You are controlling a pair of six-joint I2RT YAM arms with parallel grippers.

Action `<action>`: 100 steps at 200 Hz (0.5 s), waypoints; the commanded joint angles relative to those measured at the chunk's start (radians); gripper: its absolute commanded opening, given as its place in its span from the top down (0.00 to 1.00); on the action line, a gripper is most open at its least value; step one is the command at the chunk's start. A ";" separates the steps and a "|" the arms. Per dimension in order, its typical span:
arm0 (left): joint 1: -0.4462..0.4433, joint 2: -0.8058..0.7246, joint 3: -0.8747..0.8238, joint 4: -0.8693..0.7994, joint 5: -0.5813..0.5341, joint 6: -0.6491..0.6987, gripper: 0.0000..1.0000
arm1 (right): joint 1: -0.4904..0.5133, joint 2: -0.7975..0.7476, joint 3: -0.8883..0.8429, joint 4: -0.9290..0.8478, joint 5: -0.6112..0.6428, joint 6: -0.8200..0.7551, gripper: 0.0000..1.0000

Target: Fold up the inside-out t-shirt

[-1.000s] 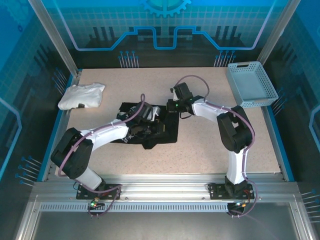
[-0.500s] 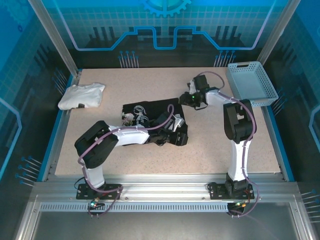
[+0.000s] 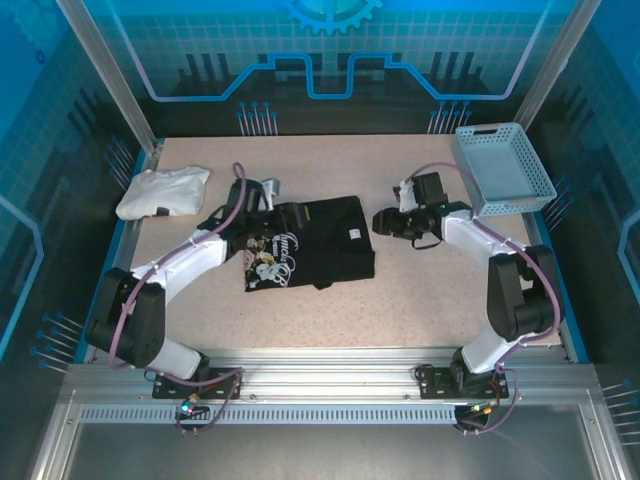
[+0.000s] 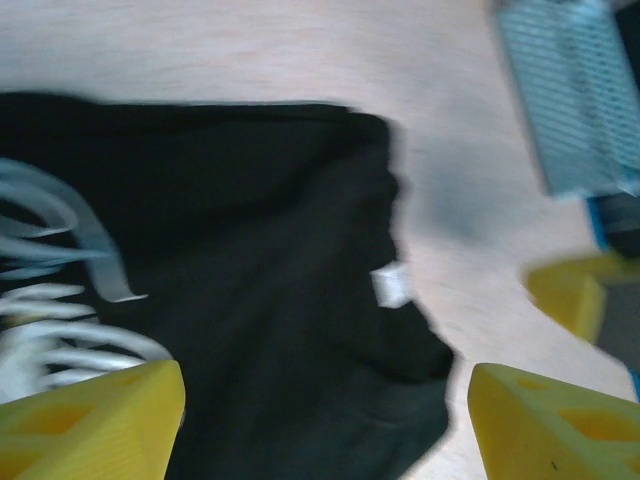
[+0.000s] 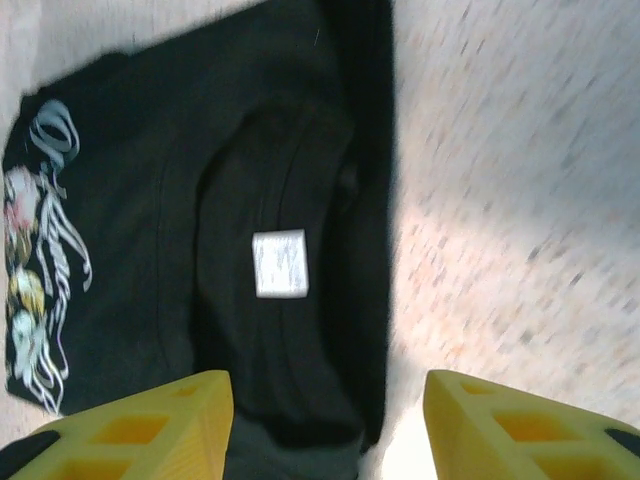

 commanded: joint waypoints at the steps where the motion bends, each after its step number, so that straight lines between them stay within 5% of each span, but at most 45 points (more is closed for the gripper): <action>1: 0.053 0.075 -0.021 -0.142 0.006 0.002 0.24 | 0.091 -0.038 -0.058 -0.029 0.011 0.027 0.47; 51: 0.020 0.144 -0.142 -0.127 0.115 -0.026 0.26 | 0.079 -0.112 -0.068 -0.122 0.061 -0.013 0.47; 75: -0.221 0.016 -0.260 -0.045 0.138 -0.131 0.26 | 0.013 -0.168 -0.068 -0.201 0.074 -0.046 0.45; 100: -0.424 -0.008 -0.199 0.084 0.225 -0.244 0.25 | -0.045 -0.237 -0.086 -0.253 0.118 -0.053 0.43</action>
